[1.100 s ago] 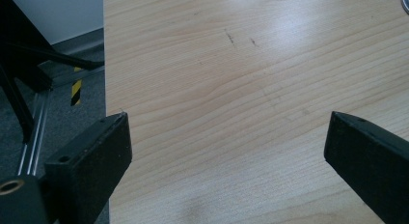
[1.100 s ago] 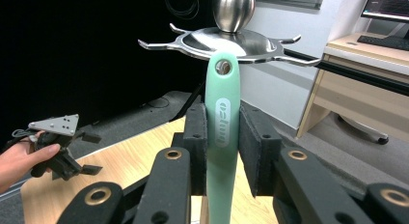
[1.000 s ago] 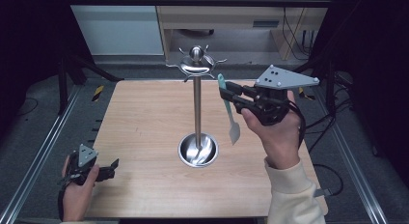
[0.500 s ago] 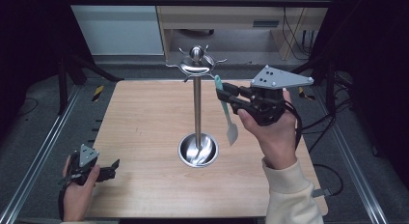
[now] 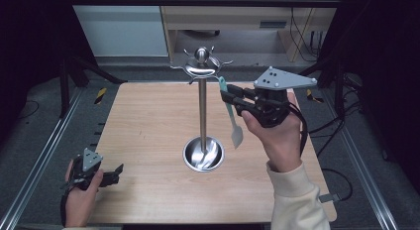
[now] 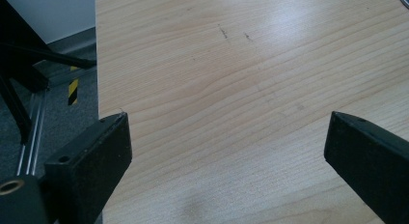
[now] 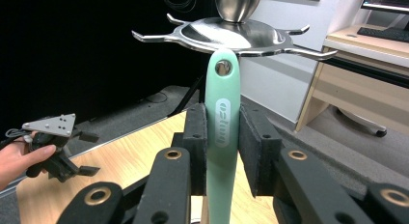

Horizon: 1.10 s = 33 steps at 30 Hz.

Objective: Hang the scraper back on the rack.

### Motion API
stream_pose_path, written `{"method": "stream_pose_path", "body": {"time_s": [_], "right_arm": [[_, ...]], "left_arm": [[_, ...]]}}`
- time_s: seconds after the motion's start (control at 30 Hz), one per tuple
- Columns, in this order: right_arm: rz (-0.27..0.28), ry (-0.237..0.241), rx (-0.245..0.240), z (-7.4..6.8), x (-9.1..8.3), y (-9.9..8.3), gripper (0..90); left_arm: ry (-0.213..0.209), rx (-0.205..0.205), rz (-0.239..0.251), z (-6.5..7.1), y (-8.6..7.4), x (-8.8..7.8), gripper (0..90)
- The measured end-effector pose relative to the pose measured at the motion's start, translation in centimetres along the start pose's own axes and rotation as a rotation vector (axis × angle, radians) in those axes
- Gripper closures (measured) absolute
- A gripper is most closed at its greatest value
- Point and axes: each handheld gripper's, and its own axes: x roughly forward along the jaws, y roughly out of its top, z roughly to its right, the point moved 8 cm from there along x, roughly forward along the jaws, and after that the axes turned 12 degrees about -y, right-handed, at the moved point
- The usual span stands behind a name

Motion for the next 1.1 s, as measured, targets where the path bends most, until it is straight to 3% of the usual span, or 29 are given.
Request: {"method": "stream_pose_path", "body": {"time_s": [0.53,1.1], "right_arm": [[0.005,-0.001,0.016,-0.2,1.2,0.0,74.2],[0.027,-0.007,0.032,-0.2,1.3,-0.2,74.1]], "left_arm": [[-0.008,0.001,0.001,0.2,0.1,0.0,2.6],[-0.015,-0.005,-0.001,0.2,0.0,0.2,2.6]]}}
